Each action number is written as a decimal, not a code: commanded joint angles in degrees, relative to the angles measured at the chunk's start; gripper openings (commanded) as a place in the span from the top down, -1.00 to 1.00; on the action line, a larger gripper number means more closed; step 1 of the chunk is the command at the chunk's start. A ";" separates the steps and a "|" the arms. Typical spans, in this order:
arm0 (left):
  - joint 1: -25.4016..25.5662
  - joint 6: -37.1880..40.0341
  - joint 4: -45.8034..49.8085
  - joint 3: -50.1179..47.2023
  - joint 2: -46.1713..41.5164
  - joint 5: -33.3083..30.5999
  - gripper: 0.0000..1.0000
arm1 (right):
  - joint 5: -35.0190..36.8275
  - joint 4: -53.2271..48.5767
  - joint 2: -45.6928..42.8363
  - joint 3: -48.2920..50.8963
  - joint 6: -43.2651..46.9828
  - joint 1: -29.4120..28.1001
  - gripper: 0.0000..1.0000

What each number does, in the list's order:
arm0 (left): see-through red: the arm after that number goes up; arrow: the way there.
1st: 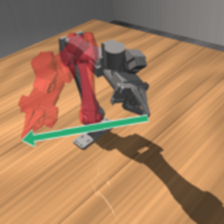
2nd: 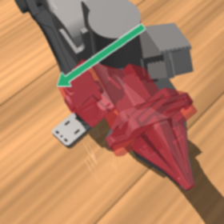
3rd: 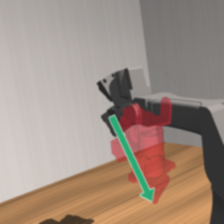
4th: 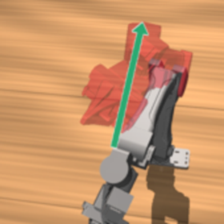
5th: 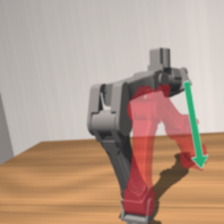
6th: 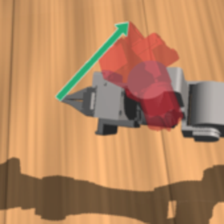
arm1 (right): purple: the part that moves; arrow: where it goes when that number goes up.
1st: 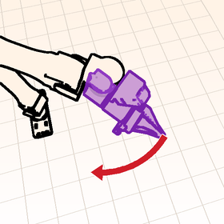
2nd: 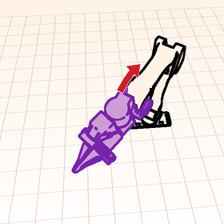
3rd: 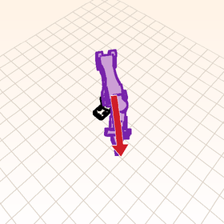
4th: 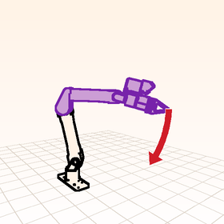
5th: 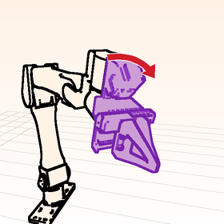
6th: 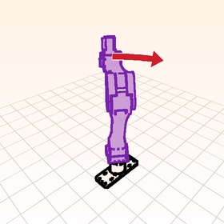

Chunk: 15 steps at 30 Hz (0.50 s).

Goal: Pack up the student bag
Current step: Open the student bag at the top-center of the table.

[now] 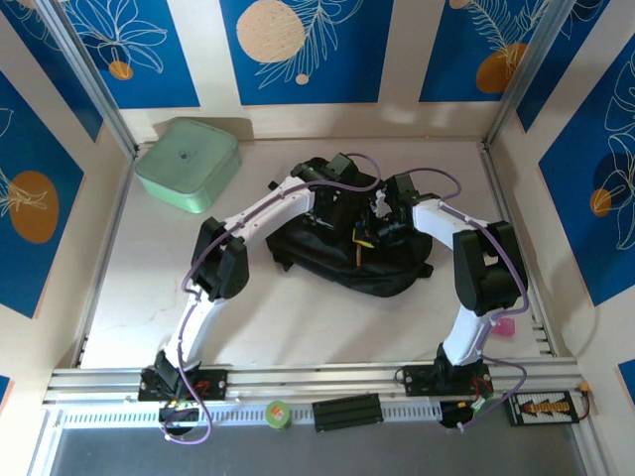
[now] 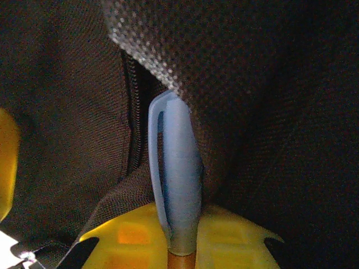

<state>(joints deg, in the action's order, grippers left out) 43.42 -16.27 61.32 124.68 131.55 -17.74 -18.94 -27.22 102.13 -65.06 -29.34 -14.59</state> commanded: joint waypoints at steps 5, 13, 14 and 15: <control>-0.59 -3.16 4.44 -1.02 3.38 -5.16 0.26 | 0.73 -0.98 0.69 1.71 -0.10 0.86 0.82; -1.58 -3.65 3.59 -1.90 3.80 -4.94 0.86 | 1.83 -1.16 -0.37 1.26 -0.32 1.07 0.83; -1.85 -3.73 3.78 -1.96 3.96 -5.03 0.88 | 2.40 -1.31 -0.77 1.34 -0.28 1.16 0.83; -2.12 -3.85 4.05 -2.14 4.00 -5.16 0.89 | 3.19 -1.56 -1.30 1.50 -0.28 1.38 0.84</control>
<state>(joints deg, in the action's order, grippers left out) 42.33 -19.49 62.26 123.79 133.71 -22.57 -19.44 -26.79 102.08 -64.75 -29.43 -14.17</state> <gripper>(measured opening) 0.064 0.134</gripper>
